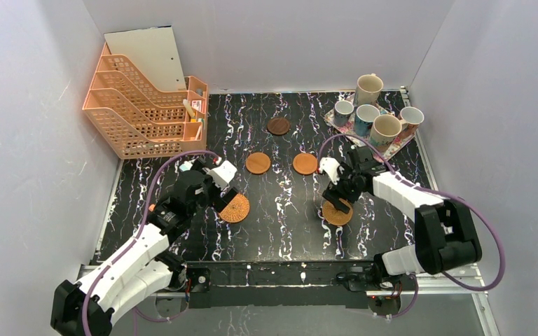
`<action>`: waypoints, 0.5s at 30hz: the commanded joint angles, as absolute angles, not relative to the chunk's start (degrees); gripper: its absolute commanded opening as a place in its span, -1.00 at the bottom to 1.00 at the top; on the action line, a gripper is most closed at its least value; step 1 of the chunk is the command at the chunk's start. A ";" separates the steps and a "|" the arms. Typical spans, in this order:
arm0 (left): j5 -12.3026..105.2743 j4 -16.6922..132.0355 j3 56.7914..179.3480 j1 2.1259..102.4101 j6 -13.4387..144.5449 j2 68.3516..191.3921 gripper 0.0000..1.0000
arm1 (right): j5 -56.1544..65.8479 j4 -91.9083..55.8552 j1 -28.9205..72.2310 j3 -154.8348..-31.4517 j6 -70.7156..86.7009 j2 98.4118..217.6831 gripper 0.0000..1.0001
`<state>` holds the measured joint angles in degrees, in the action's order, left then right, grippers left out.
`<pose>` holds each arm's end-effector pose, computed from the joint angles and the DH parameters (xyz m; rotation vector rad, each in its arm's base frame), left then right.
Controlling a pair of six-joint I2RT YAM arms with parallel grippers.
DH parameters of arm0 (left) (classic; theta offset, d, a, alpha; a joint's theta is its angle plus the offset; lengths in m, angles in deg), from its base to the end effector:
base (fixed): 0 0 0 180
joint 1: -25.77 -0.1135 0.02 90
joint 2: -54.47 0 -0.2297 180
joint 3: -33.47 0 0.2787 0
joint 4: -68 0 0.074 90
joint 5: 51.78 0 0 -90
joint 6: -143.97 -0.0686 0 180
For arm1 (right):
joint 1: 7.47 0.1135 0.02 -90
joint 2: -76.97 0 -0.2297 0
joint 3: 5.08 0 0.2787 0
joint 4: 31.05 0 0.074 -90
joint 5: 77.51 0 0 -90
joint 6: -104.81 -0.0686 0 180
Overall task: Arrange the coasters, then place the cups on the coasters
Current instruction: Move the coaster to the center of the board.
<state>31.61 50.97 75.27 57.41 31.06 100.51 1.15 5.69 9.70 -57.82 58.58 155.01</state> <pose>0.2348 -0.1354 0.2067 0.8201 1.7575 0.0107 0.2737 0.0987 0.0943 -1.3849 2.2262 0.1031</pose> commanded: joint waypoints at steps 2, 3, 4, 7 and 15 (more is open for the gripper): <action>31.62 50.28 74.23 57.58 31.32 99.16 0.96 | 3.69 0.77 10.33 -57.35 51.92 161.95 0.96; 31.63 50.39 74.14 57.58 31.30 99.15 0.96 | 3.28 0.57 10.42 -57.07 51.64 161.85 0.96; 31.67 50.46 74.12 57.58 31.30 99.20 0.96 | 2.78 0.73 10.64 -56.80 51.53 161.53 0.96; 31.83 50.55 74.20 57.58 31.24 99.31 0.96 | 0.62 1.29 11.22 -55.80 51.73 158.50 0.96; 31.47 50.55 74.10 57.58 31.23 98.69 0.96 | -1.49 1.37 11.94 -54.80 51.86 153.98 0.96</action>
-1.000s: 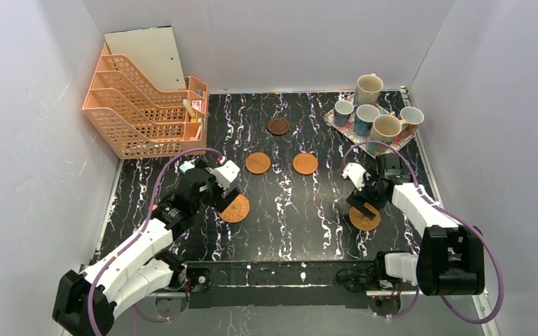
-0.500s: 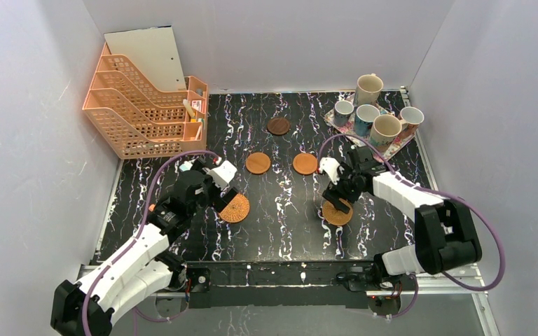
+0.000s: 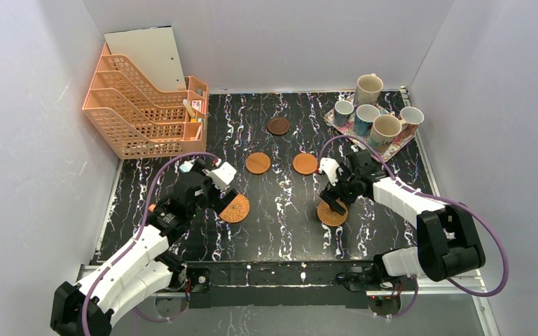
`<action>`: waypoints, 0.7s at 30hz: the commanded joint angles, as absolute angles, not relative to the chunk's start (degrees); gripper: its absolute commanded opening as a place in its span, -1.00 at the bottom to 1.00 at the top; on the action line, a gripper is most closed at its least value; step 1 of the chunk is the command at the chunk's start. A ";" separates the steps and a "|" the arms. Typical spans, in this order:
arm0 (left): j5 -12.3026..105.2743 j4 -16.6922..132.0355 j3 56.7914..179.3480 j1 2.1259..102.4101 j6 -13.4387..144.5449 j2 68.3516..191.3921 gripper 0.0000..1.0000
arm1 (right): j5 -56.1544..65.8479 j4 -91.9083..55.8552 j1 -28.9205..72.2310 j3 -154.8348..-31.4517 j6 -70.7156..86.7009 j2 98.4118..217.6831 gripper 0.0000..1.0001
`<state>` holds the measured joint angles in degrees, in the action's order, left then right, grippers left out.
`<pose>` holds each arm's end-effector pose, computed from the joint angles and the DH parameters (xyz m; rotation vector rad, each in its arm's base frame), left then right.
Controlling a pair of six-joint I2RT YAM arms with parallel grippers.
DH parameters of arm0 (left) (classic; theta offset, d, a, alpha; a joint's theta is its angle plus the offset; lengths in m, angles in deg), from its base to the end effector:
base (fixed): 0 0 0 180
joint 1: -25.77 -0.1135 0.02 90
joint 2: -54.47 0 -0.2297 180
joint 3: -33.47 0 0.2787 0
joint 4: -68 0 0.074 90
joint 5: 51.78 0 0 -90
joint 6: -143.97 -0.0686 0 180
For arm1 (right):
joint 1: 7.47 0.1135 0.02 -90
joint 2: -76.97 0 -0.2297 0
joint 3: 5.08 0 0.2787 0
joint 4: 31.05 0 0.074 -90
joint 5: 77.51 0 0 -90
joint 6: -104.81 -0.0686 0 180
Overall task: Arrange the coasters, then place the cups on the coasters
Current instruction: Move the coaster to the center of the board.
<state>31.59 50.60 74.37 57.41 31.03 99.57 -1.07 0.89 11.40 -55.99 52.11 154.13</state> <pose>0.2323 -0.1338 0.2035 0.8232 1.7624 0.0121 0.2721 0.1100 0.0946 -1.2776 2.2106 0.1830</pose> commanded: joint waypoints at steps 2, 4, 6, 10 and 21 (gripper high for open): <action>31.29 50.56 74.11 57.58 31.22 98.97 0.96 | -0.02 -0.64 11.95 -54.73 50.89 154.78 0.96; 31.17 50.59 74.11 57.58 31.22 99.21 0.96 | 1.69 -2.11 11.94 -54.85 50.02 155.60 0.97; 31.19 50.57 74.07 57.58 31.24 99.36 0.96 | 3.43 -3.52 11.93 -55.01 49.43 156.05 0.96; 31.19 50.64 73.96 57.54 31.22 99.29 0.96 | 4.75 -4.59 11.95 -55.53 48.47 155.92 0.97; 31.37 50.56 73.83 57.58 31.10 99.37 0.96 | 5.48 -4.75 11.91 -55.74 48.12 154.11 0.97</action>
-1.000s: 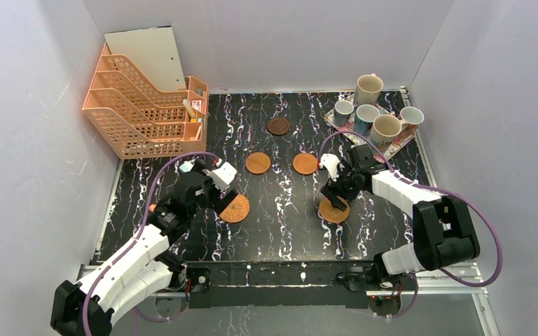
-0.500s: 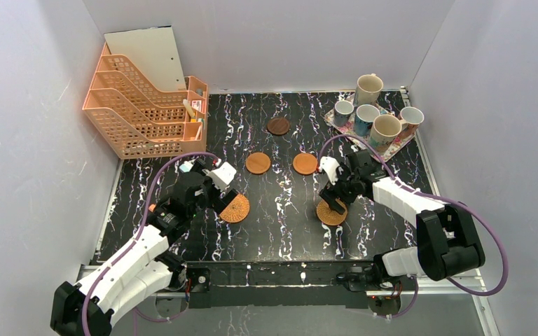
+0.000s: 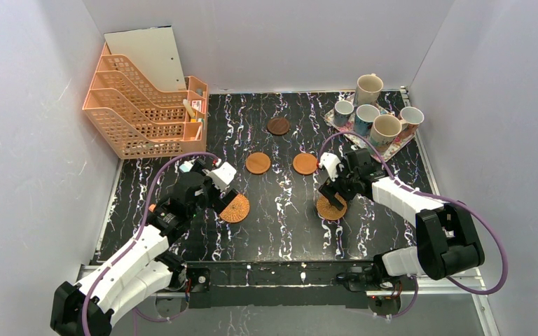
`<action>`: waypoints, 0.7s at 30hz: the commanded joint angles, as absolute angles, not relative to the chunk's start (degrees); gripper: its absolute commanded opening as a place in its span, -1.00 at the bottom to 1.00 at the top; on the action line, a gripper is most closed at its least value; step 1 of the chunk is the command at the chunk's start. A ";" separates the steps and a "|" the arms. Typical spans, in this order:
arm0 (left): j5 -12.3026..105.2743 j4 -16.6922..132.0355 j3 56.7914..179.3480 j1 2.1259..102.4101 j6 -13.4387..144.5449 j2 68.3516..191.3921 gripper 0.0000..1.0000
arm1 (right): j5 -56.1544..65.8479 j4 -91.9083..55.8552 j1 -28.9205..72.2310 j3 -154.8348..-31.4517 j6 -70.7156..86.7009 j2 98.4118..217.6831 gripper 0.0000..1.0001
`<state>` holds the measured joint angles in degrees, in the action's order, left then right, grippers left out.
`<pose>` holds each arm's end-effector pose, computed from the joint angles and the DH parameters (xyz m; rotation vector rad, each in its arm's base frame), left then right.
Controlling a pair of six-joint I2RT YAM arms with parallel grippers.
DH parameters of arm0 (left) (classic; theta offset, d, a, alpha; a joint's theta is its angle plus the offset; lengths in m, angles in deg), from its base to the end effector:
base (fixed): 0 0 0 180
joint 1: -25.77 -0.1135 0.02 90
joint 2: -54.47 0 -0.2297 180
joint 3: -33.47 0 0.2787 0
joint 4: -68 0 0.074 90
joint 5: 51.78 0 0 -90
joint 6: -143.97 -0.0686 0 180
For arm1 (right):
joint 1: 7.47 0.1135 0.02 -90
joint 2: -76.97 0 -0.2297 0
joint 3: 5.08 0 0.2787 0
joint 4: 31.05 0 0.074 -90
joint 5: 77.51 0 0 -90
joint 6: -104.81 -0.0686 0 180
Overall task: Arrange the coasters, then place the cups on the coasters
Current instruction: Move the coaster to the center of the board.
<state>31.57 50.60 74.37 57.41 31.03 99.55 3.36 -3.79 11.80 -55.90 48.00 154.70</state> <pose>0.2323 -0.1338 0.2036 0.8228 1.7622 0.0124 0.2821 0.1102 0.0969 -1.1632 2.2148 0.1002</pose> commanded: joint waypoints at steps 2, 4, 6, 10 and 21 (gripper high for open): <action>31.37 50.56 73.85 57.58 31.12 99.49 0.96 | 4.94 -4.42 11.95 -55.95 48.06 154.06 0.97; 31.37 50.49 73.85 57.58 31.13 99.47 0.96 | 4.13 -3.58 11.94 -56.36 48.11 153.49 0.97; 31.37 50.54 73.84 57.58 31.12 99.51 0.96 | 3.43 -2.82 11.94 -57.02 48.08 152.28 0.97; 31.26 50.63 73.89 57.58 31.25 99.54 0.96 | 4.11 -1.36 11.95 -60.09 47.50 148.28 0.97; 31.39 50.45 73.94 57.58 31.30 98.86 0.96 | 6.87 -0.18 11.95 -66.91 41.24 140.21 0.97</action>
